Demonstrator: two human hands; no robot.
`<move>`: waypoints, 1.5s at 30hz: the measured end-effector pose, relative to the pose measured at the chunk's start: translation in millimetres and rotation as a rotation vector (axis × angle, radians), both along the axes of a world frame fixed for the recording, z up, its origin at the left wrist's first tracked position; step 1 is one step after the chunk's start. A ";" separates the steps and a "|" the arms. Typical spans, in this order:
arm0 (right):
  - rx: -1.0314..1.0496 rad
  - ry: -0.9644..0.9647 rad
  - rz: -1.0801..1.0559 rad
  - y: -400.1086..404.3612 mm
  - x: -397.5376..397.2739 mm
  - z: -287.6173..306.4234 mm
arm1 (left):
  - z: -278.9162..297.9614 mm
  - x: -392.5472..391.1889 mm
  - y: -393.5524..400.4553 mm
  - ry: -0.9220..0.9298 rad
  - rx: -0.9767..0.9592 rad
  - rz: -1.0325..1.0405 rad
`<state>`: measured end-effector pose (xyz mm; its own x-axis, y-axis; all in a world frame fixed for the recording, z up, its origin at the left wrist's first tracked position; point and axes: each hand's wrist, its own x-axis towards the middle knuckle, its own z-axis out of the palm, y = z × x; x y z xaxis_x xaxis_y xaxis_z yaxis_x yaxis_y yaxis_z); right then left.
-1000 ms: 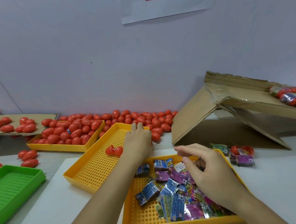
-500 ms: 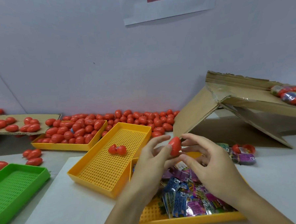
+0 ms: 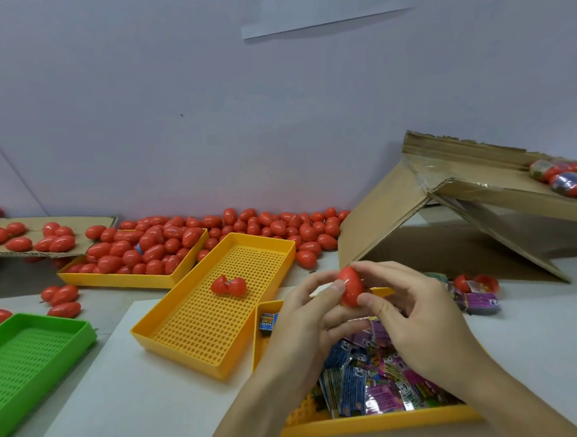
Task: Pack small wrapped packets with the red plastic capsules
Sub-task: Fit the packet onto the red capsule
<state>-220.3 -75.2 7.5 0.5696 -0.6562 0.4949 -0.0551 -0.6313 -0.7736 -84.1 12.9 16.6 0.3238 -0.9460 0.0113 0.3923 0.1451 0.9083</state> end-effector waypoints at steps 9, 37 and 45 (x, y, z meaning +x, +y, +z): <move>0.120 -0.007 0.041 1.4 -0.5 0.3 | -2.7 0.5 2.4 -0.381 -0.001 0.151; -0.148 0.256 -0.115 -0.1 -2.8 2.8 | -3.1 9.3 1.4 -0.365 0.086 0.459; -0.277 0.576 -0.058 7.5 1.1 -5.0 | -6.4 11.0 1.0 -0.396 0.105 0.466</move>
